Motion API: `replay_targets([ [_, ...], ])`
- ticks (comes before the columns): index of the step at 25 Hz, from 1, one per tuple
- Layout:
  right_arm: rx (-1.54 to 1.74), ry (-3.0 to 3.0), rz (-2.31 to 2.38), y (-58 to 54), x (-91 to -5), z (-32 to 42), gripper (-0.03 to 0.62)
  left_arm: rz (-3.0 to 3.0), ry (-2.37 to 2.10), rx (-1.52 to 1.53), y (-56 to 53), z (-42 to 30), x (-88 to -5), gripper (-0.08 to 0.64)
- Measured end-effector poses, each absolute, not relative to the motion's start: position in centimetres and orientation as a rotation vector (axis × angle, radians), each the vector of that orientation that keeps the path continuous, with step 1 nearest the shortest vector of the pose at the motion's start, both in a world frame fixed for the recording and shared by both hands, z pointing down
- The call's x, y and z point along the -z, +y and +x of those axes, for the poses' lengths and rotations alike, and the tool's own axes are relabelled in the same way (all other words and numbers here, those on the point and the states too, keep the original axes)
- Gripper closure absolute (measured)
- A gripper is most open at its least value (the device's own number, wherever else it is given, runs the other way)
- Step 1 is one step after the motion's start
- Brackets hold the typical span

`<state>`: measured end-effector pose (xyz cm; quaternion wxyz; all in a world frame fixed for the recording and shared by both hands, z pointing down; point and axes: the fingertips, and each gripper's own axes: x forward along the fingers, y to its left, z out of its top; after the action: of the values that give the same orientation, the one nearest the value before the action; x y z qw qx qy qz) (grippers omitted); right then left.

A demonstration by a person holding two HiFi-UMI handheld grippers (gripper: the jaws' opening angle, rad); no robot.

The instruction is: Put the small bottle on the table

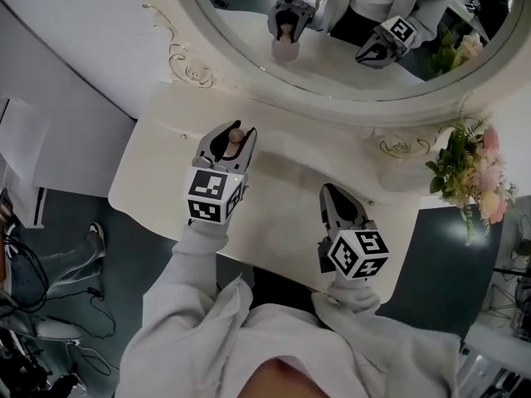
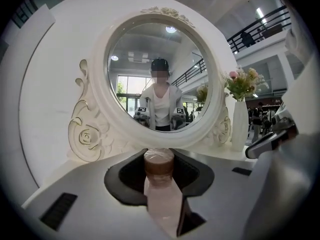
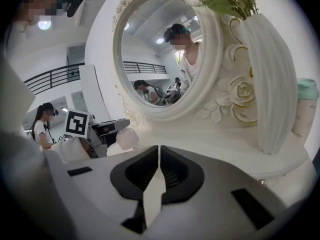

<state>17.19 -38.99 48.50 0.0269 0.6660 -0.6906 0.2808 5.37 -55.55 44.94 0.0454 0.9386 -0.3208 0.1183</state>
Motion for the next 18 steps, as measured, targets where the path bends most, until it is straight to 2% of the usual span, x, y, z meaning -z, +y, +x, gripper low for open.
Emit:
replay_targets([
  [18,-0.901,-2.110,2.052,-39.3,-50.0,17.9,0.554,2.920,-0.972,-0.461,-59.1,9.7,-46.9,0.426],
])
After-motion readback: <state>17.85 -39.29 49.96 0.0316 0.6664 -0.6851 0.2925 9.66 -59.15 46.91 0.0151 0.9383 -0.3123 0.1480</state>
